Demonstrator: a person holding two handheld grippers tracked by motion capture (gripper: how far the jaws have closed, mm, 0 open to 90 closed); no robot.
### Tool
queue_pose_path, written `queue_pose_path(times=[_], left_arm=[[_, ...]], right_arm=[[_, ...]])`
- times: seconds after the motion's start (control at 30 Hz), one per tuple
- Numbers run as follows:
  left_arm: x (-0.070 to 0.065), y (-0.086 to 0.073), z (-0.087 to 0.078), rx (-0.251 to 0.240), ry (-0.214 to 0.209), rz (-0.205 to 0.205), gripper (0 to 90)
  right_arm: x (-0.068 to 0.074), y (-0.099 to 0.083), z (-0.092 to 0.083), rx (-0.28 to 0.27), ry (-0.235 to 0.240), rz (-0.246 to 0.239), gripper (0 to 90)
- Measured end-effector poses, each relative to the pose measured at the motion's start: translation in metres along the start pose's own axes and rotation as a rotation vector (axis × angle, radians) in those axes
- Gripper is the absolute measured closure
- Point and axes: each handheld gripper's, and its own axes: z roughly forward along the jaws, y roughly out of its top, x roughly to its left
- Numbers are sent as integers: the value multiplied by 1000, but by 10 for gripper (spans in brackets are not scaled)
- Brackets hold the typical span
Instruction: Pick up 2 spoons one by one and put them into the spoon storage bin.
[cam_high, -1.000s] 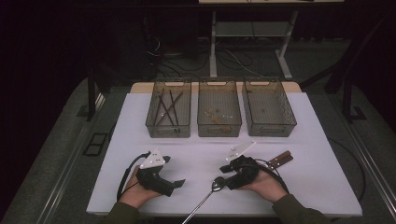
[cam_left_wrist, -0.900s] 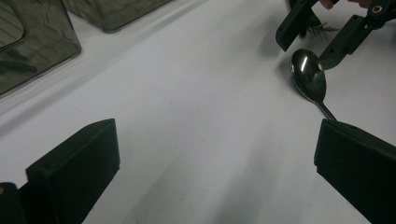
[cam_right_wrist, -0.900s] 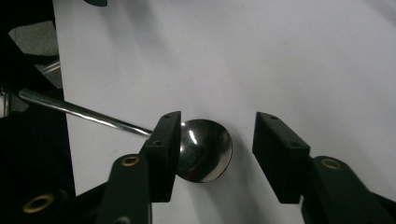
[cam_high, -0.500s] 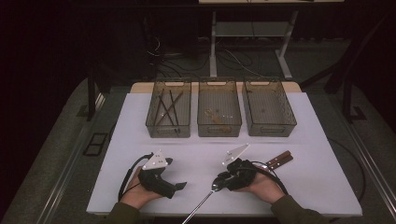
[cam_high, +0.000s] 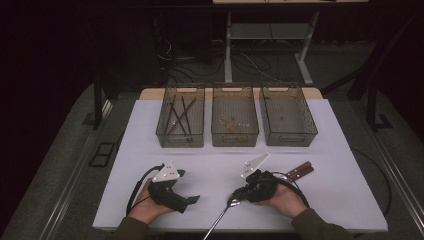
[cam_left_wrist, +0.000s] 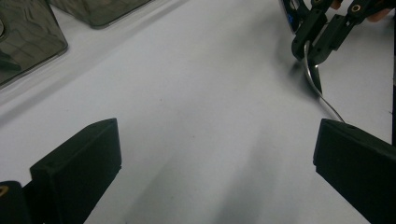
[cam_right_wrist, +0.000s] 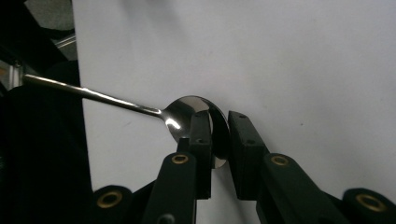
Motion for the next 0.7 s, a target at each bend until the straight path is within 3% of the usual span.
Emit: queue_pose_path(times=[0.17, 0.37, 0.7], left_arm=[[1, 0, -2, -12, -1, -3, 0], [1, 1, -3, -24, -2, -10, 0], [1, 1, -6, -43, -1, -21, 0]], right_arm=[[-1, -3, -8, -27, 69, 14, 849], [1, -5, -23, -114, 145, 27, 882], [-2, -7, -47, -210, 91, 52, 882]])
